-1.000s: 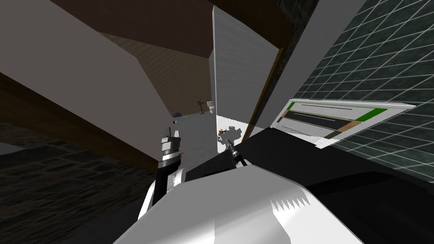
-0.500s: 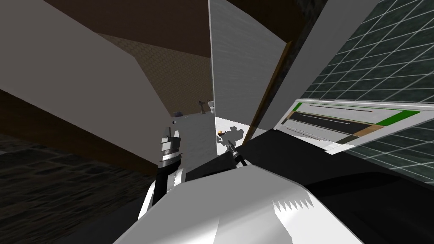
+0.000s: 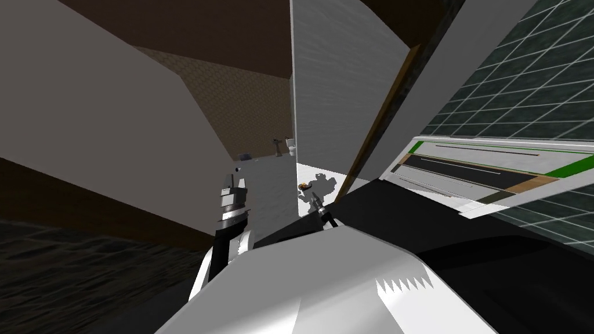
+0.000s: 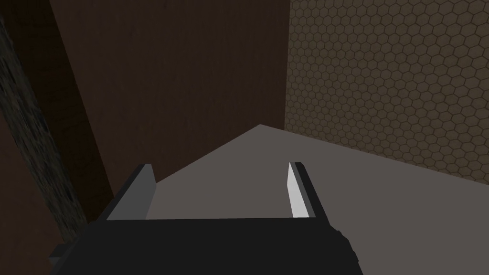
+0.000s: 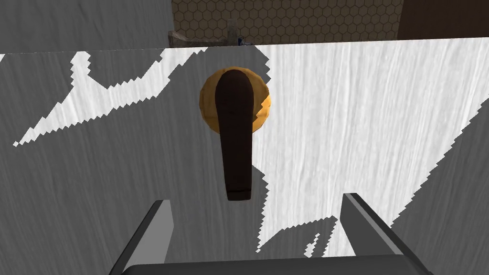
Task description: Push the door open
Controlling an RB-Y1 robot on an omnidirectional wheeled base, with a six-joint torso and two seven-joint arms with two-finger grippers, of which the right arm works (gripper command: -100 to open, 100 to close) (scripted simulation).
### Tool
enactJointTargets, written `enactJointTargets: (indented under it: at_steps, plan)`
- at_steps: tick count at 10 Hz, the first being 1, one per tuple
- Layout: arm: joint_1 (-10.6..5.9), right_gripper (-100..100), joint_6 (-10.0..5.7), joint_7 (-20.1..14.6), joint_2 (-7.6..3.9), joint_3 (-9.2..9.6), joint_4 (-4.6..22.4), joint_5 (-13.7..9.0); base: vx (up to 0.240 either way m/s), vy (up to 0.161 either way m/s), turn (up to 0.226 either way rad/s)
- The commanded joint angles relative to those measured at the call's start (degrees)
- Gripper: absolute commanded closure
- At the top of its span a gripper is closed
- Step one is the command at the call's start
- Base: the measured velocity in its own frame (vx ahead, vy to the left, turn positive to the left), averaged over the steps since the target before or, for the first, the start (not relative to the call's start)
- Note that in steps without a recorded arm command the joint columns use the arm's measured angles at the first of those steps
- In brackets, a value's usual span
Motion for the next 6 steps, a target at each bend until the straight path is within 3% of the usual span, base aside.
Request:
enactJointTargets:
  at_steps: [1,6]
  plan:
    - [-0.21,-100,-0.13,0.21,0.38,-0.33,0.52,-0.01,0.204,0.014,0.036]
    - [-0.72,-100,-0.47,0.75,1.37,-1.19,1.84,-0.03,0.196,0.017,0.034]
